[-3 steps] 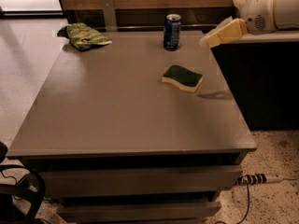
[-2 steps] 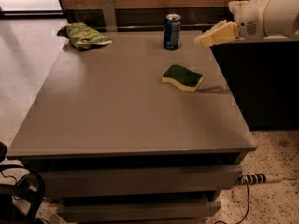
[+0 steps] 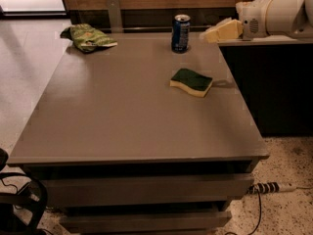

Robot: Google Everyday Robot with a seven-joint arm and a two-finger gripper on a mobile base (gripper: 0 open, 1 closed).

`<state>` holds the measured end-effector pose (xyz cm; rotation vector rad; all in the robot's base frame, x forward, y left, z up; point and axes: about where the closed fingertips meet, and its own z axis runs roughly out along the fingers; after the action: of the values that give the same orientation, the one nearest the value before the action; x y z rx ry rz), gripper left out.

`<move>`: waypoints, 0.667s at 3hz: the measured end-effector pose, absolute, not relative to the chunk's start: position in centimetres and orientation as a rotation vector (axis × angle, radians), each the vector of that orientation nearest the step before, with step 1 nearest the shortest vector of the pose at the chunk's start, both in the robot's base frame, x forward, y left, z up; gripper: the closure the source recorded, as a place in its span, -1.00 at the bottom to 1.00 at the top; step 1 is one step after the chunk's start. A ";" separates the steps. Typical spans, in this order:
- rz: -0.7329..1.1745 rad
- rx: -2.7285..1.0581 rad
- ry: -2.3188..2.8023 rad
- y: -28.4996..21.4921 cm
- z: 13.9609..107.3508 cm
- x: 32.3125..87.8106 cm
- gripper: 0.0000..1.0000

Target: Move pepsi can near green jalapeno chip bag

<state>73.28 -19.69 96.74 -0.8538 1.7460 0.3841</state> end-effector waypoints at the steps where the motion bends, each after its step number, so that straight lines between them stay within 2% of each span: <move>1: 0.391 -0.776 1.749 -20.0 95.6 75.8 -1.00; 2: 0.416 -0.685 1.714 -19.7 93.8 78.1 -1.00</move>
Offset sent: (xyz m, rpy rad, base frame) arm 0.0817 -0.0022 -0.0430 0.2476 -0.0949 -0.1735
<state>78.08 -19.73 93.80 -0.6854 1.7139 0.4156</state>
